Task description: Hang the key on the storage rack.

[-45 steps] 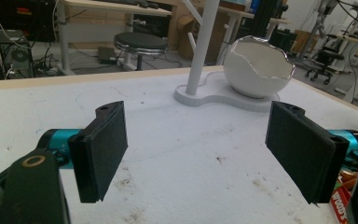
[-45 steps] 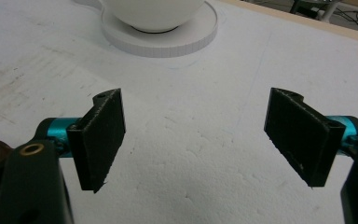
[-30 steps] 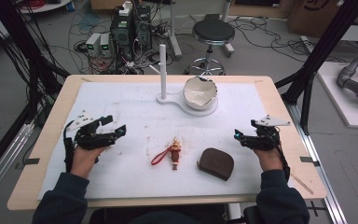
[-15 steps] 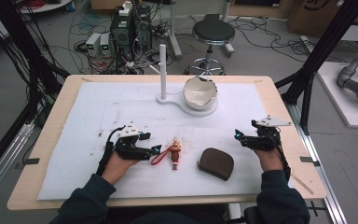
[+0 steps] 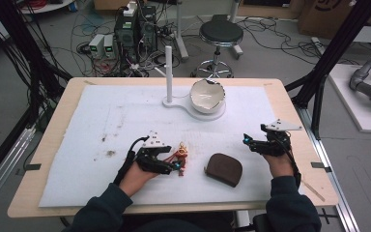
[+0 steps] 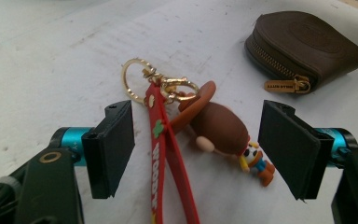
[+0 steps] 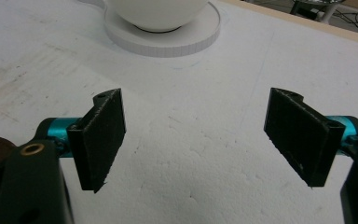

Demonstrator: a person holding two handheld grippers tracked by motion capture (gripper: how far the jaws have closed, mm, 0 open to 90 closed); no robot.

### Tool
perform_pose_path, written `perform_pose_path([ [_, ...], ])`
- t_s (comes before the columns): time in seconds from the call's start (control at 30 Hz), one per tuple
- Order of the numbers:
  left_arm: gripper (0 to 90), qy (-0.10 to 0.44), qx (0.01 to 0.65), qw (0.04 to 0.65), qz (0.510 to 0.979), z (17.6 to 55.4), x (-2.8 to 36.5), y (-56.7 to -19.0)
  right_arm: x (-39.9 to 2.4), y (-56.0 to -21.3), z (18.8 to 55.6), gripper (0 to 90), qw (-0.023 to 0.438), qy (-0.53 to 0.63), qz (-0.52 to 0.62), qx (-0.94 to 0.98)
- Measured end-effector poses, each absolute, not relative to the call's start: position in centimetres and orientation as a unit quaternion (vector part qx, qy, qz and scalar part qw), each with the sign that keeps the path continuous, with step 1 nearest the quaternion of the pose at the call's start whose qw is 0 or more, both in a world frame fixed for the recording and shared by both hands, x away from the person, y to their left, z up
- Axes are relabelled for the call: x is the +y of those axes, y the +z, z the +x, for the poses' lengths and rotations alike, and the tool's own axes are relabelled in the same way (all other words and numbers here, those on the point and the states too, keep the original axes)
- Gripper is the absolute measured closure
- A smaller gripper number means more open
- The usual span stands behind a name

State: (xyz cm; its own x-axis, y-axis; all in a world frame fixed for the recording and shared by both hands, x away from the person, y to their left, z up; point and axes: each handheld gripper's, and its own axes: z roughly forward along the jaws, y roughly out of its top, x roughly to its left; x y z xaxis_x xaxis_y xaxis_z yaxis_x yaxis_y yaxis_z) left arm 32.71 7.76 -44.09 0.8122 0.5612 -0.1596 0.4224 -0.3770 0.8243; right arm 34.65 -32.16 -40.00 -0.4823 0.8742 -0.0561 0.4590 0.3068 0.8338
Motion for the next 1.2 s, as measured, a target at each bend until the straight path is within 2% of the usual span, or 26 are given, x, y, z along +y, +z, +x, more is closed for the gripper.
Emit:
perform_pose_path([
  [0.1, 26.7, 0.082, 0.306, 0.458, 0.831, 33.1, 6.7, -44.3, -32.0, -40.0, 34.7, 20.8, 0.262, 0.395, 0.434, 0.766],
  [0.2, 22.6, 0.081, 0.305, 0.437, 0.843, 33.4, 5.5, -44.6, -32.1, -40.0, 34.6, 20.8, 0.26, 0.396, 0.435, 0.766],
  [0.33, 22.8, 0.091, 0.307, 0.409, 0.854, 33.5, 4.7, -44.9, -32.1, -40.0, 34.7, 20.8, 0.259, 0.396, 0.438, 0.765],
  [0.37, 25.8, 0.093, 0.306, 0.409, 0.855, 33.5, 4.8, -44.8, -32.2, -40.0, 34.7, 20.8, 0.259, 0.396, 0.437, 0.765],
  [0.47, 39.1, 0.091, 0.3, 0.406, 0.858, 33.7, 5.4, -44.6, -32.2, -40.0, 34.6, 20.9, 0.261, 0.397, 0.437, 0.764],
  [0.63, 40.3, 0.074, 0.306, 0.409, 0.857, 34.2, 6.7, -44.4, -32.3, -40.0, 34.6, 20.9, 0.26, 0.397, 0.439, 0.763],
  [0.83, 40.4, 0.089, 0.289, 0.435, 0.848, 34.2, 8.6, -43.5, -32.3, -40.0, 34.6, 20.9, 0.26, 0.397, 0.438, 0.763],
  [0.97, 40.5, 0.078, 0.288, 0.443, 0.846, 34.6, 10.1, -42.8, -32.2, -40.0, 34.6, 20.9, 0.26, 0.397, 0.439, 0.763],
  [1.07, 40.6, 0.069, 0.287, 0.453, 0.841, 35.0, 11.2, -42.0, -32.2, -40.0, 34.7, 20.8, 0.261, 0.398, 0.437, 0.763],
  [1.2, 40.6, 0.083, 0.286, 0.464, 0.834, 35.8, 12.4, -40.1, -32.2, -40.0, 34.7, 20.9, 0.261, 0.397, 0.437, 0.763],
])
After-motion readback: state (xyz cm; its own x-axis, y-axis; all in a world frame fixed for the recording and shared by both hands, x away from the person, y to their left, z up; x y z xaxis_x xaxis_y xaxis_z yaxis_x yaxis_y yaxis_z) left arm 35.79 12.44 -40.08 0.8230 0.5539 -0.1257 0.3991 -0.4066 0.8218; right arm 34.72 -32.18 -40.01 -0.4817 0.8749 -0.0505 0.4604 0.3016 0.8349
